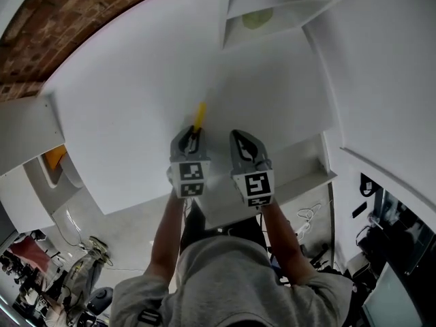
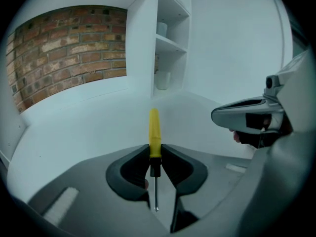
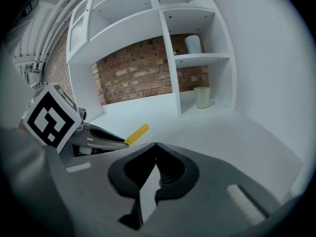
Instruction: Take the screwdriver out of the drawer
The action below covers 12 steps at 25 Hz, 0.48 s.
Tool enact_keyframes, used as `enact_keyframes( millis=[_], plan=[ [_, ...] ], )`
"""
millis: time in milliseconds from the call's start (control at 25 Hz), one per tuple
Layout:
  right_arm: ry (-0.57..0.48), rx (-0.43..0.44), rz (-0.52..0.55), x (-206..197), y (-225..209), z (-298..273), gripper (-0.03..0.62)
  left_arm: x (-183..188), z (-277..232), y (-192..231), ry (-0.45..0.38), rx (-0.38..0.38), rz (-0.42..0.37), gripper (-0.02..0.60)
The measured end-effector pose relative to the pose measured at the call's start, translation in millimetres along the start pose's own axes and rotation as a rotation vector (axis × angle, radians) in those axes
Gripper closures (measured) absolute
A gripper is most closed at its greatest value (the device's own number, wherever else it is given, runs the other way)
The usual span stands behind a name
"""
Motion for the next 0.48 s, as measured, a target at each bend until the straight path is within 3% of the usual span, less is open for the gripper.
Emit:
enact_keyframes(
  millis=[480],
  plan=[
    [0.013, -0.018, -0.027, -8.9, -9.0, -9.1, 0.591, -10.7, -19.1, 4.8, 0.067, 0.002, -0.013, 0.495]
  ],
)
Point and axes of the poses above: the fingertips, and each gripper's own axes: z backward along the fingers, y to its left, x out of its top, the point moved 10 cm from there along z, backward along the fingers, and after that the axes turned 15 degrees about -y, right-handed, at the moved point
